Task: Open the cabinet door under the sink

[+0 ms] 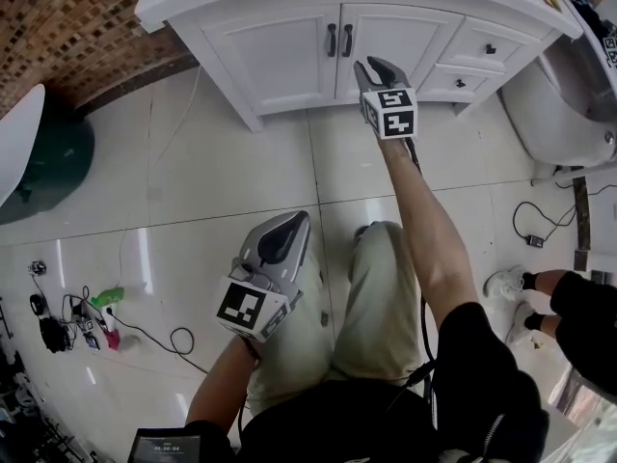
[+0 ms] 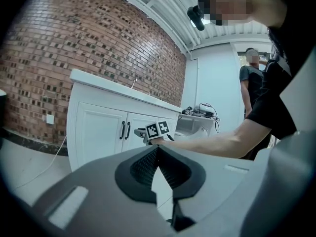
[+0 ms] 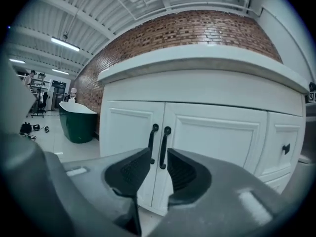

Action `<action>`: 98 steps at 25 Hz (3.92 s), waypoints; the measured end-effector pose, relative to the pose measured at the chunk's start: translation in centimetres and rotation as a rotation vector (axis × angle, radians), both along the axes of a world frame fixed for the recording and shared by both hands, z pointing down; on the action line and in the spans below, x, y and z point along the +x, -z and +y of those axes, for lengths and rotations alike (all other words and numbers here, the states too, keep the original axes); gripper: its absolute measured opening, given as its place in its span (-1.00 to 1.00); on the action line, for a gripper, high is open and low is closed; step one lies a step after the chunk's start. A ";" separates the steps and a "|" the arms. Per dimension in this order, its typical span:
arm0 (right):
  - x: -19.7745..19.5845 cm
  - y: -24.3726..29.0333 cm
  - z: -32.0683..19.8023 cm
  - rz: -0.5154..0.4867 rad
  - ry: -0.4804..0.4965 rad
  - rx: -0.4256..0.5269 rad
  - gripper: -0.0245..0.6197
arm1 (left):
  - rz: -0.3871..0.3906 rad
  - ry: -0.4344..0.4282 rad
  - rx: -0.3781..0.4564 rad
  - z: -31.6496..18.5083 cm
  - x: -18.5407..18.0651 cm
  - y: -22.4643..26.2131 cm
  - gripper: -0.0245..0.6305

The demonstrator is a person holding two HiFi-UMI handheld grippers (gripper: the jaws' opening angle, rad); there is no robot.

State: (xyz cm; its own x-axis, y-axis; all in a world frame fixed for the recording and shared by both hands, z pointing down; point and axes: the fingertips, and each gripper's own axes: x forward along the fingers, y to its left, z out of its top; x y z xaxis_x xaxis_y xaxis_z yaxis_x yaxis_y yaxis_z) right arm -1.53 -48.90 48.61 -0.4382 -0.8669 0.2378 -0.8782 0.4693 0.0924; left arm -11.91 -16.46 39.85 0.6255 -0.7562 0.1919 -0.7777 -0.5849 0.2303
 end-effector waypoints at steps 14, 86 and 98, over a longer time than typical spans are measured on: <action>-2.6 -2.1 -6.6 0.066 -0.017 0.000 -0.63 | 0.035 0.056 0.022 0.2 -1.4 0.5 -0.88; 22.7 -4.2 13.5 0.091 -0.049 -0.040 -0.86 | -0.070 0.043 0.058 0.6 1.2 0.2 -0.88; 29.2 -4.4 12.5 0.012 -0.015 -0.144 -0.90 | -0.077 0.033 0.035 0.6 1.9 0.0 -0.88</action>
State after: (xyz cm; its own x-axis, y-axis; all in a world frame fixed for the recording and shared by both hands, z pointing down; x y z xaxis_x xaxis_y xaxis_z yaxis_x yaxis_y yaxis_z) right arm 27.66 -36.43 52.98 -0.4219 -0.8295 0.3659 -0.8843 0.4656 0.0358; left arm -10.02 -15.89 39.84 0.5848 -0.7830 0.2119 -0.8112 -0.5656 0.1487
